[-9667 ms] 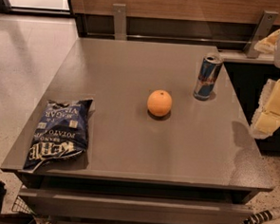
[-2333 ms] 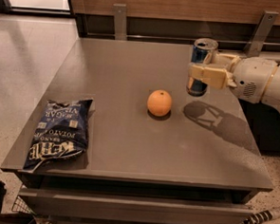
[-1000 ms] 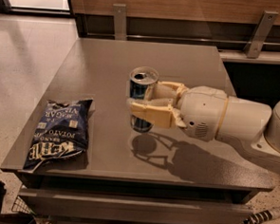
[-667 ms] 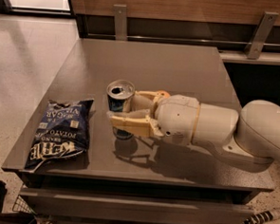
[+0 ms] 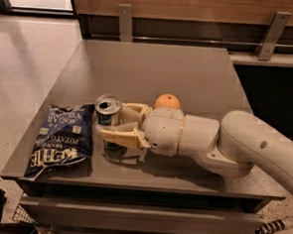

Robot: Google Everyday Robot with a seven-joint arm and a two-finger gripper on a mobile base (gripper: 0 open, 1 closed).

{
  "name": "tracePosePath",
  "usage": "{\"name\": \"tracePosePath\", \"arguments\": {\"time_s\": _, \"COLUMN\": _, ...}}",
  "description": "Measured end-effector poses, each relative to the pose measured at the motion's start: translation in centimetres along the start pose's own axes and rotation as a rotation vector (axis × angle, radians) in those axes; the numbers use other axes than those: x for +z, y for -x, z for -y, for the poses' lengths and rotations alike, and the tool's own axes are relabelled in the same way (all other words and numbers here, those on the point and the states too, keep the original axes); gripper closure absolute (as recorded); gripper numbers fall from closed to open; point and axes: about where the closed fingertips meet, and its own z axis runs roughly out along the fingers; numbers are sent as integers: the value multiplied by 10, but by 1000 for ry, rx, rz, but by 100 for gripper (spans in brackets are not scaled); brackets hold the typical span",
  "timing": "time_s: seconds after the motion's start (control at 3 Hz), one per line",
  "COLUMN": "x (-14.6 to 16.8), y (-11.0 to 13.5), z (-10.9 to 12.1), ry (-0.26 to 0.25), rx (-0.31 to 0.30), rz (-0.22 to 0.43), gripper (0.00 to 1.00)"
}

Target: Move redbull can near blue chip bag

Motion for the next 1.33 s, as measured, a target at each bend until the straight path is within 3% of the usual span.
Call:
{"name": "tracePosePath", "arguments": {"time_s": 0.67, "x": 4, "y": -24, "z": 12, "ry": -13, "rx": 93, "rz": 16, "gripper": 100}}
{"name": "tracePosePath", "arguments": {"time_s": 1.33, "x": 4, "y": -20, "z": 12, "ry": -13, "rx": 93, "rz": 16, "gripper": 53}}
